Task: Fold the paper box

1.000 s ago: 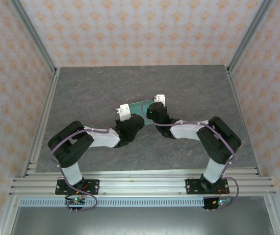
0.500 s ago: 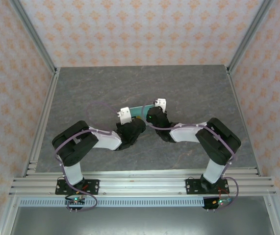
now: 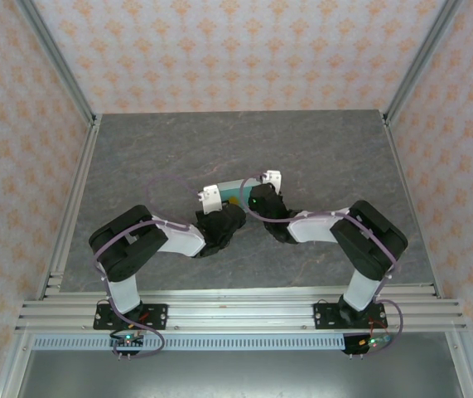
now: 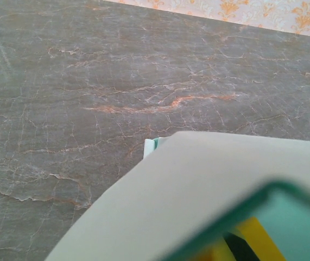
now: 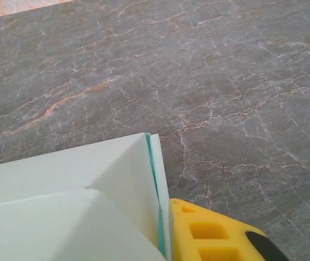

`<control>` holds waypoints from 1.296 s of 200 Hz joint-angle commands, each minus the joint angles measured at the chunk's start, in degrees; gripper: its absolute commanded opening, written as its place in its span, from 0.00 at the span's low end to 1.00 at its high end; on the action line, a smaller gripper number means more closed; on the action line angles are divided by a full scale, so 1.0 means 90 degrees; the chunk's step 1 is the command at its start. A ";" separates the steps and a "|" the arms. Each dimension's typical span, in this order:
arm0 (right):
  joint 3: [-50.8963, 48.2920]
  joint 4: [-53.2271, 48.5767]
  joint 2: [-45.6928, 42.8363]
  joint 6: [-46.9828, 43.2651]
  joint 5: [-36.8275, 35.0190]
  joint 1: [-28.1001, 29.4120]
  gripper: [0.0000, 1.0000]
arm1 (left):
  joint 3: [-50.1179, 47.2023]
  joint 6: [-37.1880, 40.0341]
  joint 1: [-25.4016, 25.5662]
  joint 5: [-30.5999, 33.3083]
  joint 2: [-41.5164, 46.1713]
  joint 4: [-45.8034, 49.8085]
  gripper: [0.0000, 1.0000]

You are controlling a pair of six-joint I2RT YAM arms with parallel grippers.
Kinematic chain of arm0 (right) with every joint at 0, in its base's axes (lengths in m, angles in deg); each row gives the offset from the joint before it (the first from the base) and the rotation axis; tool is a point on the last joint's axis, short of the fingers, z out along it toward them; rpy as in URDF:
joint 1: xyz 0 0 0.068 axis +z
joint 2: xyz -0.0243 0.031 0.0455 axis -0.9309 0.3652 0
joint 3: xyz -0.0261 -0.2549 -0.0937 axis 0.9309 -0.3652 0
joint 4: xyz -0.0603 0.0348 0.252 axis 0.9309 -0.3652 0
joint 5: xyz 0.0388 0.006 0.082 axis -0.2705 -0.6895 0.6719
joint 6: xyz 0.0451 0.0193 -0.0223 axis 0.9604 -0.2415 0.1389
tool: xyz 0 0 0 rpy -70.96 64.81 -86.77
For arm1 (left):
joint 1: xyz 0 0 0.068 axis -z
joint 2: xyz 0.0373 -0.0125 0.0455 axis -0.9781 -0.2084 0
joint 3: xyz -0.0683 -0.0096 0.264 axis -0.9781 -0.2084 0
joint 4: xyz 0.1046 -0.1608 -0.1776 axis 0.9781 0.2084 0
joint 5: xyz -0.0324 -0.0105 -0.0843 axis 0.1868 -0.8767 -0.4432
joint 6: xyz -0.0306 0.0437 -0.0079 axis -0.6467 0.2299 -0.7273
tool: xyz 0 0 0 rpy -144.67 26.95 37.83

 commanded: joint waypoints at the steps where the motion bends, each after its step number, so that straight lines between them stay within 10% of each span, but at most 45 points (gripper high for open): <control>1: -0.0044 -0.0684 -0.0237 0.0025 -0.0359 -0.0100 0.22 | -0.0269 -0.0068 -0.0117 0.0648 -0.0091 0.0682 0.00; 168: -0.0157 -0.2438 -0.1767 -0.0572 0.1095 -0.0100 0.56 | -0.0031 0.0064 -0.0093 0.0700 -0.0033 0.0936 0.00; 259: 0.2847 -0.4882 -0.1278 -0.0552 0.3042 -0.1052 0.63 | 0.0002 0.0138 -0.0045 0.0689 -0.0013 0.0926 0.00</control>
